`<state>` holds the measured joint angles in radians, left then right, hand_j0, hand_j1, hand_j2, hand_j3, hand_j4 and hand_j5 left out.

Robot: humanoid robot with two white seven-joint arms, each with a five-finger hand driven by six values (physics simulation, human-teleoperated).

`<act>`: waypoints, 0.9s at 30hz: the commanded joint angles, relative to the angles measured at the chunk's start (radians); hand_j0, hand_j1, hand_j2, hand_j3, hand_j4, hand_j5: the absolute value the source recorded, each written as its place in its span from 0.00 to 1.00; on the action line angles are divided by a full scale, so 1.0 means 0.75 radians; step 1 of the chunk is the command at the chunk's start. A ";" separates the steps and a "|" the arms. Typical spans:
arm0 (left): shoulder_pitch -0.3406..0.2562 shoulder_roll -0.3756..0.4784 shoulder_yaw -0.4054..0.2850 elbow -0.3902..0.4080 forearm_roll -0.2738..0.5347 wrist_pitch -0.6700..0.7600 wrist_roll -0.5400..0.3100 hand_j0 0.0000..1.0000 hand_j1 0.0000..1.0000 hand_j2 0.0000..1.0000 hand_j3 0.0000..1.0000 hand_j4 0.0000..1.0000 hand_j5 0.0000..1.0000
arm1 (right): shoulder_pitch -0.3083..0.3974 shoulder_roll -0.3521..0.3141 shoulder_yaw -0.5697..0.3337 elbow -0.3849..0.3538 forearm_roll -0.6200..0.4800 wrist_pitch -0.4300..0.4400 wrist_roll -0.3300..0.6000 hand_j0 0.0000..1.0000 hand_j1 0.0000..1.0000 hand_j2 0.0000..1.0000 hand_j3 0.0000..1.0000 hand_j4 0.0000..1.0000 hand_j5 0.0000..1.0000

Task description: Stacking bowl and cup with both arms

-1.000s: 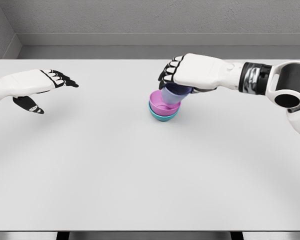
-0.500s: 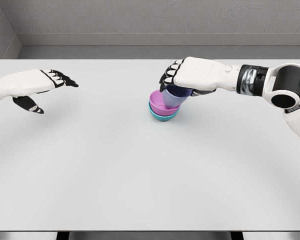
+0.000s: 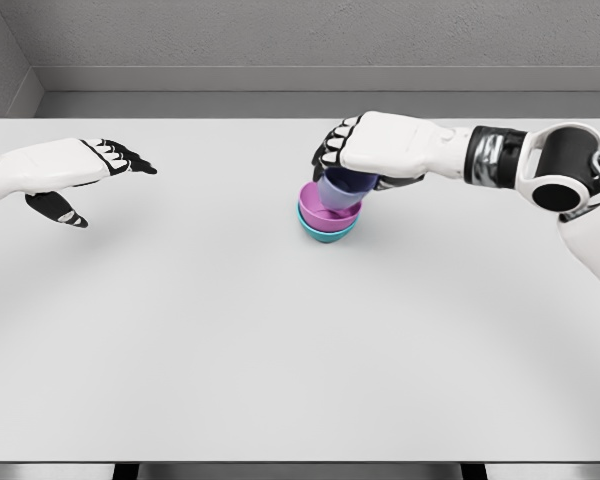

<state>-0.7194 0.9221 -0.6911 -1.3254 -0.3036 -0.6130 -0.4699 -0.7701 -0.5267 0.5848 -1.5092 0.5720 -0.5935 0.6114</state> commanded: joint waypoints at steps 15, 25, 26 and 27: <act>-0.002 0.000 0.001 0.000 0.006 0.003 0.001 1.00 1.00 1.00 1.00 1.00 1.00 | -0.014 0.021 0.036 0.028 -0.004 0.004 -0.001 0.69 0.69 0.69 0.69 0.69 0.69; 0.000 0.000 0.001 0.000 0.006 0.003 0.001 1.00 1.00 1.00 1.00 1.00 1.00 | -0.014 0.021 0.038 0.051 -0.004 0.022 -0.001 0.95 0.95 0.95 0.95 0.95 0.95; 0.000 0.000 0.001 0.000 0.006 0.003 0.001 1.00 1.00 1.00 1.00 1.00 1.00 | -0.014 0.021 0.038 0.051 -0.004 0.022 -0.001 0.95 0.95 0.95 0.95 0.95 0.95; 0.000 0.000 0.001 0.000 0.006 0.003 0.001 1.00 1.00 1.00 1.00 1.00 1.00 | -0.014 0.021 0.038 0.051 -0.006 0.022 -0.001 0.95 0.95 0.95 0.95 0.95 0.95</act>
<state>-0.7194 0.9211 -0.6911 -1.3254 -0.3047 -0.6130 -0.4699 -0.7808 -0.5103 0.6143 -1.4733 0.5738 -0.5802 0.6116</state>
